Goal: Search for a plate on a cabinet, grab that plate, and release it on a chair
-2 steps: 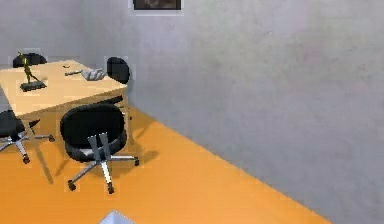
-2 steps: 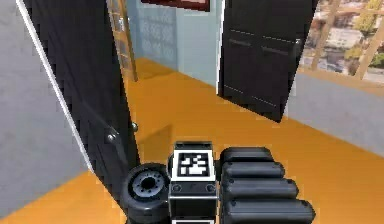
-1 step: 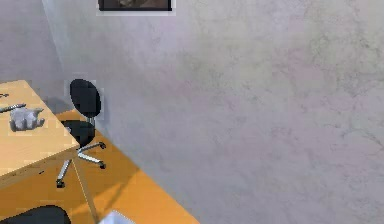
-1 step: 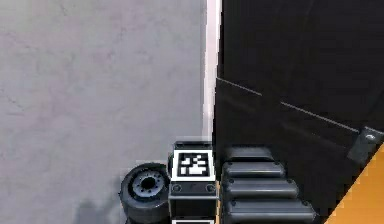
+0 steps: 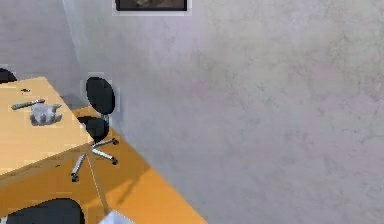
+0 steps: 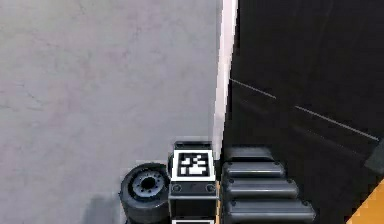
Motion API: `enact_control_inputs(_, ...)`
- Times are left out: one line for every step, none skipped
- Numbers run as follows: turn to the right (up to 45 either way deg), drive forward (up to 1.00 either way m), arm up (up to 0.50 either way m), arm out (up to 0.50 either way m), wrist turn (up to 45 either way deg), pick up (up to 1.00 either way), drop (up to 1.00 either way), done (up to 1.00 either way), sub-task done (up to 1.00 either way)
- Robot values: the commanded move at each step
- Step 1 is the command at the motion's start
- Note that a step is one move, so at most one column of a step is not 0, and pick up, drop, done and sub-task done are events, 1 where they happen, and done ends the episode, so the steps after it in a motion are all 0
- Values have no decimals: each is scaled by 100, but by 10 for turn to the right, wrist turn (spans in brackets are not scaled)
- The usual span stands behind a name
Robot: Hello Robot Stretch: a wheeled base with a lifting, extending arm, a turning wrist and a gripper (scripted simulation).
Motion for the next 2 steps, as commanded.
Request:
enact_control_inputs(0, 15, 0, 0, 0, 0, 0, 0, 0)
enact_control_inputs(450, 0, 0, 0, 0, 0, 0, 0, 0)
